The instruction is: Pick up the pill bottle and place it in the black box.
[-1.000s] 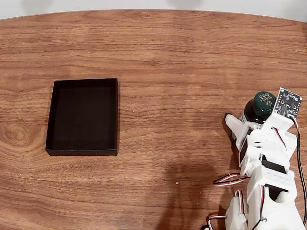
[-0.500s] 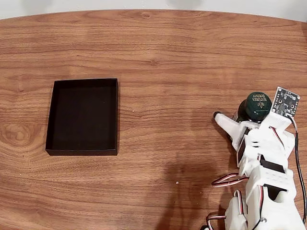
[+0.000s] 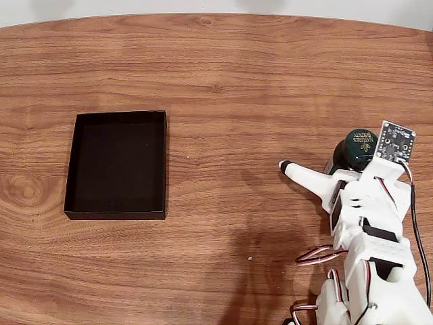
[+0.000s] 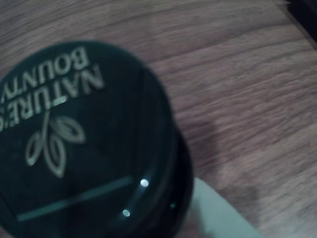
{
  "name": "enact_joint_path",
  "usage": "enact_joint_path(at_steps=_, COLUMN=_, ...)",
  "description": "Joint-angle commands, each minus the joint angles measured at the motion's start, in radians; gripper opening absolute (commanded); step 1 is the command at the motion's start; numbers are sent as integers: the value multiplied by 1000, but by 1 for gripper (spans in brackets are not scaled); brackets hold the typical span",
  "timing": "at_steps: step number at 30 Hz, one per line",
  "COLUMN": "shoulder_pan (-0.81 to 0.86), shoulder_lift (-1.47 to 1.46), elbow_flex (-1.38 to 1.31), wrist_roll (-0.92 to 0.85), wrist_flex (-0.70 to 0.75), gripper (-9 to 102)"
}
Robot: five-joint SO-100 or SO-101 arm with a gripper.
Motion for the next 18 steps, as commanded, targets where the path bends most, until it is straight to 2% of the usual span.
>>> enact_joint_path(at_steps=1, shoulder_pan=-31, shoulder_lift=-21, elbow_flex=-35, wrist_roll=-12, wrist_flex=-74, gripper=64)
enact_joint_path(at_steps=10, shoulder_pan=-58, shoulder_lift=-77, elbow_flex=-37, wrist_roll=-37, wrist_flex=-173, gripper=64)
enact_joint_path(at_steps=18, shoulder_pan=-61, shoulder_lift=-89, elbow_flex=-37, wrist_roll=-41, wrist_flex=-189, gripper=62)
